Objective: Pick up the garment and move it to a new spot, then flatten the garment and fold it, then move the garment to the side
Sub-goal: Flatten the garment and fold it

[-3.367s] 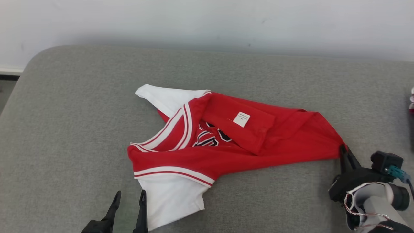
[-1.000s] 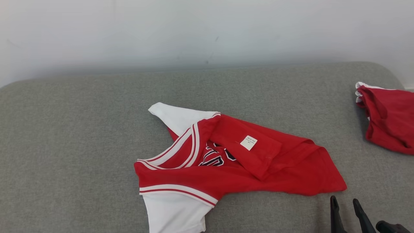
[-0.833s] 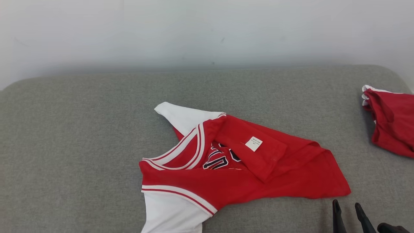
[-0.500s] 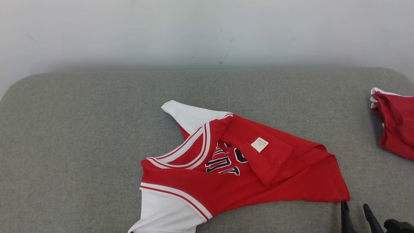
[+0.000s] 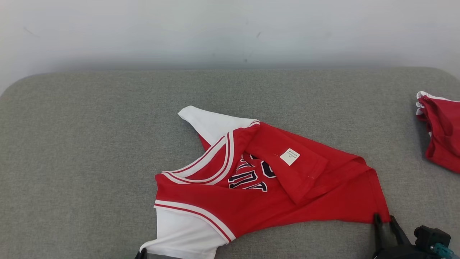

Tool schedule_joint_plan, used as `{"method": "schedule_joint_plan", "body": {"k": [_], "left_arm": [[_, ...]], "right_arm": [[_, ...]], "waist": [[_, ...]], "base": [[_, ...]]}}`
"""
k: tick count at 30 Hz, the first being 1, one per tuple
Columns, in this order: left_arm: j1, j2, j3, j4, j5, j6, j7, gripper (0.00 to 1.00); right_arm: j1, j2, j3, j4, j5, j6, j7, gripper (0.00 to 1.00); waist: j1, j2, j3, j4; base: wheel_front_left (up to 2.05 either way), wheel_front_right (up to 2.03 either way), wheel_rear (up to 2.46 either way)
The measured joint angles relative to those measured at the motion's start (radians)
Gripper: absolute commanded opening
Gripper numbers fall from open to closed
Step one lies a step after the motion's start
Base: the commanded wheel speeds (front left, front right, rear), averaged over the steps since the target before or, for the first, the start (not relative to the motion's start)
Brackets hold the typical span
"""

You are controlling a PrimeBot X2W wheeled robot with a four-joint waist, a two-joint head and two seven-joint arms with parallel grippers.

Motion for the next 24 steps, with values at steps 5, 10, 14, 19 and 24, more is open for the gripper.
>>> {"method": "schedule_joint_plan", "body": {"k": [5,10,14,19,24], "left_arm": [[-0.008,0.002,0.001,-0.001,0.000,0.003,-0.012,0.00],[-0.008,-0.019,0.018,-0.028,-0.038,-0.009,-0.039,0.00],[-0.013,-0.037,0.063,-0.112,-0.106,-0.039,-0.076,0.00],[-0.080,-0.042,0.117,-0.231,-0.190,-0.072,-0.074,0.00],[-0.202,-0.015,0.153,-0.311,-0.244,-0.089,-0.020,0.00]], "right_arm": [[-0.018,-0.011,0.015,0.035,0.012,0.000,0.000,0.00],[0.003,-0.027,0.028,-0.029,0.014,0.000,0.000,0.00],[0.026,-0.055,0.044,-0.115,0.016,0.000,0.000,0.00],[0.033,-0.108,0.091,-0.240,0.074,0.000,0.019,0.00],[0.012,-0.168,0.109,-0.412,0.163,0.000,0.119,0.00]], "waist": [[0.0001,0.0000,-0.004,0.010],[0.0000,0.0000,-0.026,0.009],[0.0000,0.0000,-0.050,-0.001],[0.0000,0.0000,-0.087,-0.018],[-0.0001,0.0000,-0.122,-0.036]], "base": [[0.00,0.00,0.00],[0.00,0.00,0.00],[0.00,0.00,0.00],[0.00,0.00,0.00],[0.00,0.00,0.00]]}}
